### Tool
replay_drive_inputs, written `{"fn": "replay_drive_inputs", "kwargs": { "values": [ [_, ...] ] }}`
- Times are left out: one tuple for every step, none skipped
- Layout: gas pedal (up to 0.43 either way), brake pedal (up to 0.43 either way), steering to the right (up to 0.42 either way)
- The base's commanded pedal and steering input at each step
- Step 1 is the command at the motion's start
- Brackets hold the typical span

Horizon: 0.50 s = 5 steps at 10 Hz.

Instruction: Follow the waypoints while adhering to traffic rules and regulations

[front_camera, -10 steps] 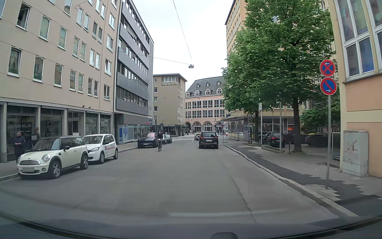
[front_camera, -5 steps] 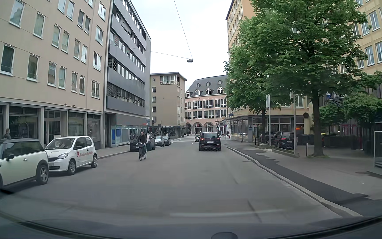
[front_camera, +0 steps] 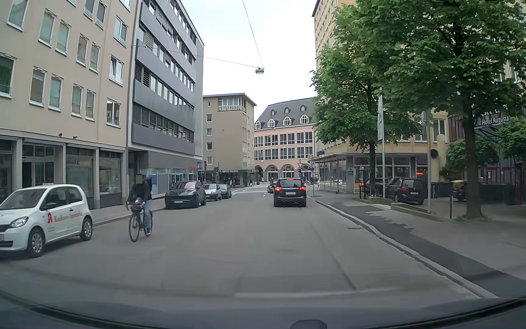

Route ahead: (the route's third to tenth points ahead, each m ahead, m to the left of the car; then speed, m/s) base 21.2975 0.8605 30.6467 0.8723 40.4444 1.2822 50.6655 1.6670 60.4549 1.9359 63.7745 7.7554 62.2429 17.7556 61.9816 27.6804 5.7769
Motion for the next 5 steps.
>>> {"fn": "replay_drive_inputs", "kwargs": {
  "values": [
    [0.0, 0.207, -0.001],
    [0.0, 0.201, -0.001],
    [0.0, 0.201, -0.001],
    [0.0, 0.201, -0.001],
    [0.0, 0.201, -0.001]
  ]
}}
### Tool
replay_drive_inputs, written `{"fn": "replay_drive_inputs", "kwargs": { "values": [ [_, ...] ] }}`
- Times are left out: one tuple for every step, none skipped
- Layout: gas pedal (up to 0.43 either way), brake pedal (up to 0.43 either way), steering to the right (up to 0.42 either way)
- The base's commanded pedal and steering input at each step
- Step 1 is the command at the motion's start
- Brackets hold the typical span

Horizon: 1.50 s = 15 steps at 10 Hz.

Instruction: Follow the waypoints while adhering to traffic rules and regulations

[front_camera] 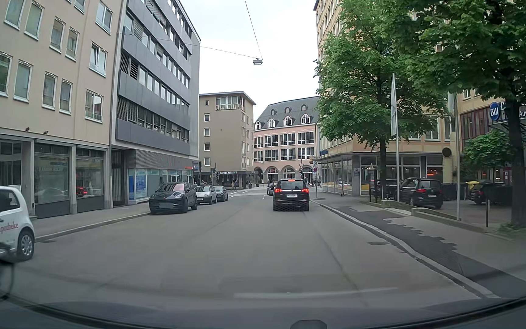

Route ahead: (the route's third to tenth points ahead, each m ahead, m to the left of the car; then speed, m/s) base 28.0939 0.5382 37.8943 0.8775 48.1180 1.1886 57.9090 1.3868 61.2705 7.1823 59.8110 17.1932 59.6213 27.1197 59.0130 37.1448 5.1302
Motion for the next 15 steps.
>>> {"fn": "replay_drive_inputs", "kwargs": {
  "values": [
    [0.0, 0.201, -0.001],
    [0.0, 0.201, -0.001],
    [0.0, 0.201, -0.001],
    [0.0, 0.201, -0.001],
    [0.0, 0.201, -0.001],
    [0.0, 0.207, -0.001],
    [0.0, 0.207, -0.001],
    [0.0, 0.207, -0.001],
    [0.0, 0.207, -0.001],
    [0.0, 0.201, -0.001],
    [0.0, 0.207, -0.001],
    [0.0, 0.207, -0.001],
    [0.0, 0.207, 0.0],
    [0.0, 0.207, 0.0],
    [0.0, 0.207, 0.0]
  ]
}}
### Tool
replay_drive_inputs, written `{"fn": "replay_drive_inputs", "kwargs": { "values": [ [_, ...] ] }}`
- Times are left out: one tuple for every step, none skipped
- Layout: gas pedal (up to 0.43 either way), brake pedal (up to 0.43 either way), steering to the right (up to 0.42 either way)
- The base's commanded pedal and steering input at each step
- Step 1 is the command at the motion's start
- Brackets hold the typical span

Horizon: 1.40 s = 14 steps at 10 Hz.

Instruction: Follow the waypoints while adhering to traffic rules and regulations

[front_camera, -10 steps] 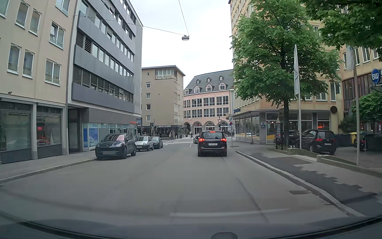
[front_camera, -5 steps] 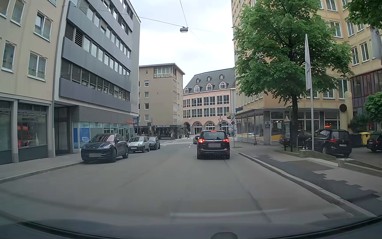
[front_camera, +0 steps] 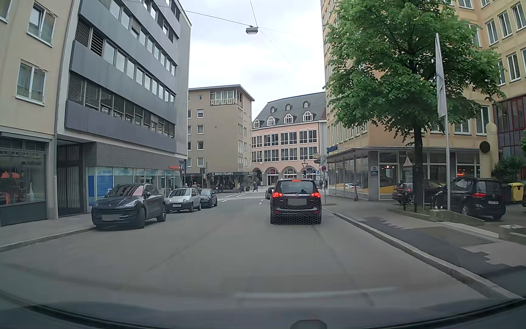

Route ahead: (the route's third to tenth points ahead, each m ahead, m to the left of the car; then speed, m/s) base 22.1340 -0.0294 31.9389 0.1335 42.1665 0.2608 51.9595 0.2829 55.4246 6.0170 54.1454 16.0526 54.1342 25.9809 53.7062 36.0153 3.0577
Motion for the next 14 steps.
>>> {"fn": "replay_drive_inputs", "kwargs": {
  "values": [
    [0.0, 0.207, 0.0],
    [0.0, 0.201, 0.0],
    [0.0, 0.201, 0.0],
    [0.0, 0.207, 0.0],
    [0.0, 0.201, 0.0],
    [0.0, 0.201, 0.0],
    [0.0, 0.189, 0.0],
    [0.0, 0.165, 0.0],
    [0.0, 0.152, 0.0],
    [0.0, 0.152, 0.0],
    [0.0, 0.146, 0.0],
    [0.0, 0.14, 0.0],
    [0.0, 0.134, 0.0],
    [0.0, 0.134, 0.0]
  ]
}}
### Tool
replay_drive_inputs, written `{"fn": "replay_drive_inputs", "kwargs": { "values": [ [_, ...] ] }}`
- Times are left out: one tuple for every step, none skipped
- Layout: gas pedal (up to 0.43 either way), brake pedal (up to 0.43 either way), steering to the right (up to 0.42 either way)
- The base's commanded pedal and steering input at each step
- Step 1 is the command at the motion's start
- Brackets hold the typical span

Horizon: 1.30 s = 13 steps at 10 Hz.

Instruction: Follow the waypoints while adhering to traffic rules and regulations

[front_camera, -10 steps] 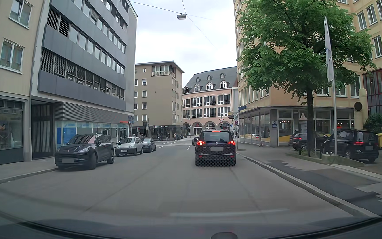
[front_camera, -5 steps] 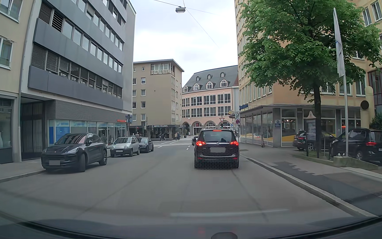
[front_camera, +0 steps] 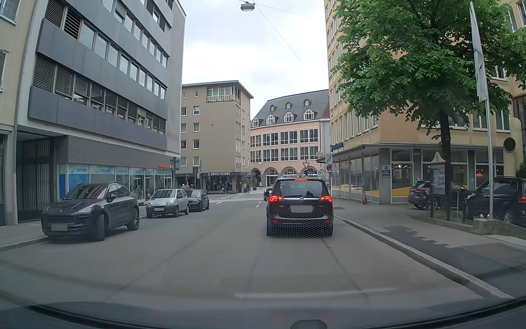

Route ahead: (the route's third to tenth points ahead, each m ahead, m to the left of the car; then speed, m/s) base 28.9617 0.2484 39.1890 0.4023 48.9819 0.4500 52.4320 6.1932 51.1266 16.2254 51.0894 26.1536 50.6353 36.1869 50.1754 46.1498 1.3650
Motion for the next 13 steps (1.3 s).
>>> {"fn": "replay_drive_inputs", "kwargs": {
  "values": [
    [0.0, 0.134, 0.0],
    [0.0, 0.128, 0.0],
    [0.0, 0.122, 0.0],
    [0.0, 0.116, 0.0],
    [0.0, 0.116, 0.0],
    [0.0, 0.122, 0.0],
    [0.0, 0.116, 0.0],
    [0.0, 0.116, 0.0],
    [0.0, 0.116, 0.0],
    [0.0, 0.116, 0.0],
    [0.0, 0.116, 0.0],
    [0.0, 0.116, 0.0],
    [0.0, 0.116, 0.0]
  ]
}}
